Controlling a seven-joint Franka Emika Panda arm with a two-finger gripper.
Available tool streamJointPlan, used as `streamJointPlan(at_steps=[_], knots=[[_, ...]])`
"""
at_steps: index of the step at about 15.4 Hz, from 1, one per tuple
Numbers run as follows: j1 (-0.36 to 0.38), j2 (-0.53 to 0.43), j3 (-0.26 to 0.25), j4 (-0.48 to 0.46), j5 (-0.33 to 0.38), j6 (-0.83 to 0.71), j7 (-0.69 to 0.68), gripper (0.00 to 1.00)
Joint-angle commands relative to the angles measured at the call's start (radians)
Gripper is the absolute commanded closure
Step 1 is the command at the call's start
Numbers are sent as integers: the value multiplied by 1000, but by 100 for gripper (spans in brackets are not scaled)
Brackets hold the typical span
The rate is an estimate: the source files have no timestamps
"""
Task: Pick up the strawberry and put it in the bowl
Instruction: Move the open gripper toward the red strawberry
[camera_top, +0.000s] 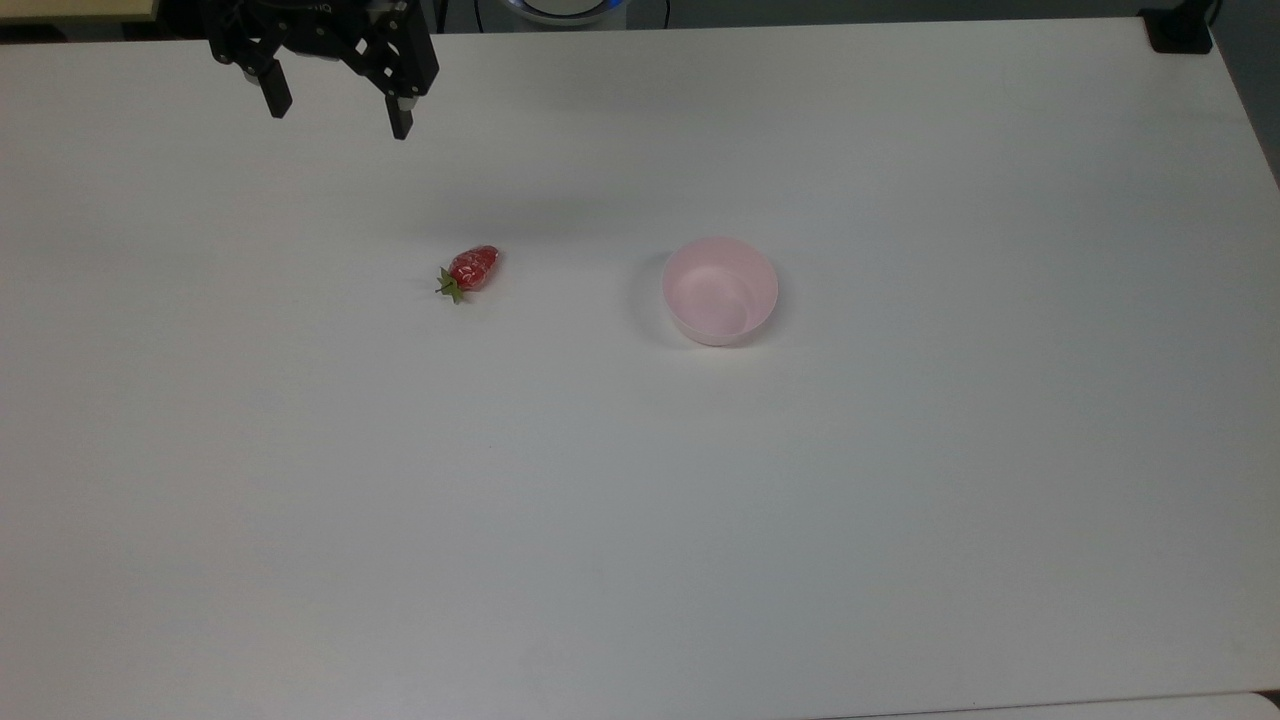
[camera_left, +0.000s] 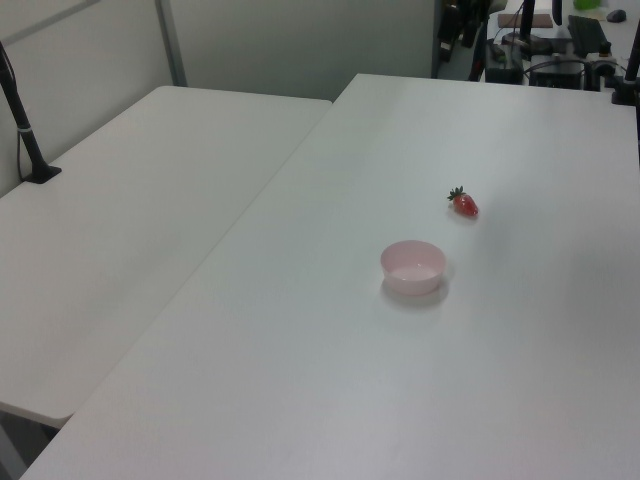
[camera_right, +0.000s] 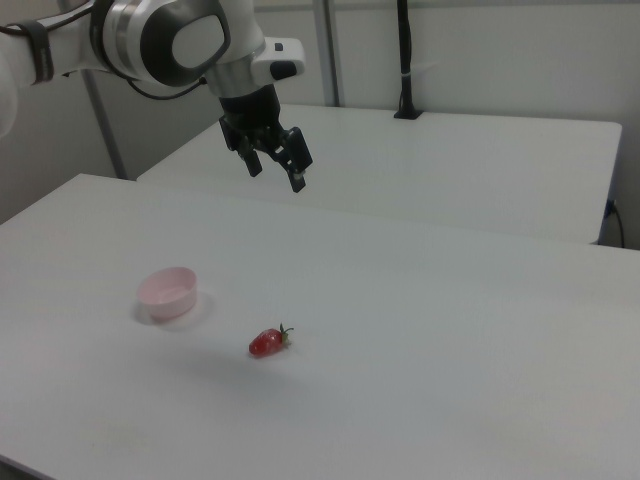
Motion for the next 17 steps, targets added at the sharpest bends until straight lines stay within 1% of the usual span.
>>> streamJointPlan(at_steps=[1, 5, 8, 11, 13, 17], knots=[[9, 6, 0, 6, 14, -63, 6, 0], [10, 13, 8, 10, 4, -134, 3, 0], [10, 9, 8, 12, -4, -137, -6, 0], [10, 9, 8, 10, -7, -142, -83, 0], [8, 6, 2, 7, -12, -151, -100, 0], [12, 14, 3, 3, -12, -180, -181, 0]])
